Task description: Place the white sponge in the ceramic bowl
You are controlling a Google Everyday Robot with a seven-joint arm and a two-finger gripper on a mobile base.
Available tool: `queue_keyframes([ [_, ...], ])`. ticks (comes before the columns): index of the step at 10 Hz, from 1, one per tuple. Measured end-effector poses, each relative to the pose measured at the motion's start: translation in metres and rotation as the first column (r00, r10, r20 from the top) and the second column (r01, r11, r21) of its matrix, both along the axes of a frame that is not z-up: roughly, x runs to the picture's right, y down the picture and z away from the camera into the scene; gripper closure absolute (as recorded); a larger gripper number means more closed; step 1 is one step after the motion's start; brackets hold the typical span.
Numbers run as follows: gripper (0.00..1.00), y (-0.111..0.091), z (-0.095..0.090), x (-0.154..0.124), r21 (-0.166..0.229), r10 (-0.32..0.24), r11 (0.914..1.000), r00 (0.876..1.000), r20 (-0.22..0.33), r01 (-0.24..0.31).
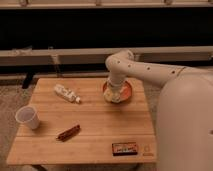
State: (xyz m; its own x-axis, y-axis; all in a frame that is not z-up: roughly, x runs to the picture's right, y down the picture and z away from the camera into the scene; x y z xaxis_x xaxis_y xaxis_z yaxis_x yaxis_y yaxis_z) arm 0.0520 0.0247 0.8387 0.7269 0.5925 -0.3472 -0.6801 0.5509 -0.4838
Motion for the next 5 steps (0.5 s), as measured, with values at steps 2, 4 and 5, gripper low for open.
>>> queue_keyframes([
  [2,1.0,-0.01,0.017,0.017,-0.01,0.035,0.9993,0.999,-0.023,-0.036],
  [4,1.0,-0.027,0.037,0.04,-0.002,0.068,0.9977,0.996,-0.06,-0.068],
  [5,0.99,-0.035,0.045,0.045,0.01,0.073,0.9973,0.995,-0.075,-0.073],
])
